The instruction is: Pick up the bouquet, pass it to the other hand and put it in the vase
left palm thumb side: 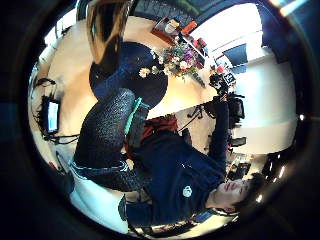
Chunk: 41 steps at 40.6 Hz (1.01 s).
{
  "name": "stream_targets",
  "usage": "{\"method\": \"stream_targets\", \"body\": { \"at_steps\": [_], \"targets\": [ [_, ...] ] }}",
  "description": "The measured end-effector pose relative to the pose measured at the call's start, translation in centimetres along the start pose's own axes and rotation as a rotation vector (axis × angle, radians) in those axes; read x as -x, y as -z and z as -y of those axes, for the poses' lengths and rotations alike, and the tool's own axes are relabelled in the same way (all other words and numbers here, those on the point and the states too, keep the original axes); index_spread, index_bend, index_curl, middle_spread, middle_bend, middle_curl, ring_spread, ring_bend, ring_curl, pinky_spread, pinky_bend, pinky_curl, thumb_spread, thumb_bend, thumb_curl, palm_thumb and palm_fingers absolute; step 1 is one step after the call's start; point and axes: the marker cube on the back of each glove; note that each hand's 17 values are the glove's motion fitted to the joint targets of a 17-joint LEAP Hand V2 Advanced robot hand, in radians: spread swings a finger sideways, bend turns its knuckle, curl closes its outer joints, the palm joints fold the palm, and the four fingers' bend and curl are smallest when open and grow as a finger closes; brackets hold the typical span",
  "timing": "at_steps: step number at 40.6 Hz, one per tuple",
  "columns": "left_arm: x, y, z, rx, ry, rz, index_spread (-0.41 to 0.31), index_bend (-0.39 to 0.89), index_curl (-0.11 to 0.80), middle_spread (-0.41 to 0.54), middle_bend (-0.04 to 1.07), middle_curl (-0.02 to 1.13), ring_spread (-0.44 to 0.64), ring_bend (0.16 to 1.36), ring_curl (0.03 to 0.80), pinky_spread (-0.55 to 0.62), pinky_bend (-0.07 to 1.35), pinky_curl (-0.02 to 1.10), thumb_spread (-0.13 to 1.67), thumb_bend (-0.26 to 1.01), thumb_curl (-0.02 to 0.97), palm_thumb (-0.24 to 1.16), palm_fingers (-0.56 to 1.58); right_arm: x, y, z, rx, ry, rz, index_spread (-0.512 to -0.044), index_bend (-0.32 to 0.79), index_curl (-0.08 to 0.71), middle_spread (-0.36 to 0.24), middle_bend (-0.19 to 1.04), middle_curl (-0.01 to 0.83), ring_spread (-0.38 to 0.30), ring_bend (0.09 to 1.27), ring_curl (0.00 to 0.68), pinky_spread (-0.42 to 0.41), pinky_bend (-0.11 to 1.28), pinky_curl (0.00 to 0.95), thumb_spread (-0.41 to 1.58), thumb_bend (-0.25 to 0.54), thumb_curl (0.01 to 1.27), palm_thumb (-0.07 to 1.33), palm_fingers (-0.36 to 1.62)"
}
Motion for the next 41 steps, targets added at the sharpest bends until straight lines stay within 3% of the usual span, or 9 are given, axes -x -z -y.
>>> {"method": "stream_targets", "body": {
  "at_steps": [10,14,18,19,22,25,29,36,41],
  "targets": [
    [0.3,-0.8,0.1,0.018,-0.006,-0.006,0.065,0.10,0.193,0.284,0.22,0.34,0.26,0.70,0.306,0.31,0.58,0.36,1.14,-0.02,0.318,0.33,0.11,0.7,-1.9,1.1,-0.099,-0.020,-0.073,-0.260,0.14,0.239,-0.165,0.33,0.434,-0.183,0.54,0.367,0.000,0.35,0.327,0.92,0.044,0.37,0.65,0.53],
    [0.8,-1.1,0.3,0.019,-0.001,-0.027,0.066,0.10,0.191,0.284,0.22,0.34,0.26,0.70,0.306,0.30,0.58,0.35,1.14,-0.04,0.305,0.28,0.10,0.6,-2.1,0.5,-0.259,-0.055,-0.156,-0.263,0.13,0.244,-0.166,0.31,0.431,-0.183,0.52,0.364,0.017,0.36,0.329,0.91,0.040,0.38,0.71,0.55],
    [1.0,-1.1,0.2,0.028,0.007,-0.034,0.066,0.10,0.190,0.284,0.21,0.35,0.26,0.70,0.306,0.30,0.59,0.35,1.14,-0.03,0.300,0.25,0.10,0.7,-3.1,0.1,-0.229,-0.098,-0.125,-0.267,0.13,0.248,-0.169,0.30,0.433,-0.189,0.51,0.364,0.042,0.36,0.331,0.91,0.049,0.40,0.79,0.56],
    [1.1,-1.3,0.3,0.029,0.011,-0.033,0.066,0.10,0.189,0.284,0.21,0.35,0.26,0.70,0.306,0.30,0.59,0.35,1.14,-0.03,0.298,0.24,0.10,0.8,-3.3,-0.2,-0.206,-0.109,-0.096,-0.280,0.21,0.273,-0.176,0.30,0.434,-0.215,0.50,0.364,0.033,0.30,0.318,0.91,0.066,0.41,0.83,0.59],
    [1.3,-2.0,0.9,0.028,0.017,-0.033,0.066,0.10,0.189,0.281,0.21,0.35,0.26,0.70,0.306,0.30,0.59,0.35,1.14,-0.03,0.295,0.23,0.10,1.4,-3.8,-0.4,-0.181,-0.124,-0.066,-0.286,0.19,0.276,-0.193,0.32,0.442,-0.244,0.53,0.366,-0.135,0.35,0.326,0.91,0.105,0.44,0.93,0.89],
    [1.1,-2.2,0.8,0.033,0.009,-0.032,0.066,0.10,0.188,0.279,0.22,0.35,0.26,0.70,0.305,0.30,0.59,0.35,1.14,-0.03,0.293,0.23,0.11,2.0,-3.4,-0.1,-0.257,-0.128,-0.136,-0.274,0.23,0.306,-0.205,0.30,0.442,-0.246,0.54,0.364,-0.224,0.36,0.319,0.81,0.093,0.47,0.98,1.11],
    [0.9,-2.7,0.9,0.042,-0.008,-0.025,0.067,0.10,0.186,0.278,0.22,0.36,0.26,0.70,0.305,0.30,0.59,0.35,1.14,-0.02,0.292,0.22,0.11,2.9,-3.2,-0.3,-0.293,-0.135,-0.196,-0.278,0.29,0.372,-0.219,0.30,0.468,-0.251,0.56,0.414,-0.271,0.36,0.361,0.85,0.100,0.48,1.02,1.17],
    [0.6,-2.7,0.9,0.070,-0.019,0.006,0.067,0.10,0.185,0.276,0.22,0.36,0.26,0.70,0.304,0.30,0.60,0.35,1.14,-0.02,0.289,0.21,0.11,4.4,-3.5,-0.2,-0.334,-0.028,-0.183,-0.279,0.24,0.413,-0.227,0.37,0.510,-0.239,0.62,0.458,-0.298,0.42,0.398,0.98,0.073,0.46,1.02,1.34],
    [1.0,-2.4,1.7,0.075,-0.017,0.007,0.067,0.10,0.185,0.275,0.22,0.37,0.26,0.70,0.304,0.30,0.60,0.35,1.14,-0.03,0.283,0.18,0.11,5.4,-2.9,-0.3,-0.636,0.055,-0.110,-0.273,0.20,0.431,-0.223,0.51,0.565,-0.227,0.73,0.500,-0.273,0.54,0.440,1.01,-0.025,0.41,0.90,1.51]
  ]
}}
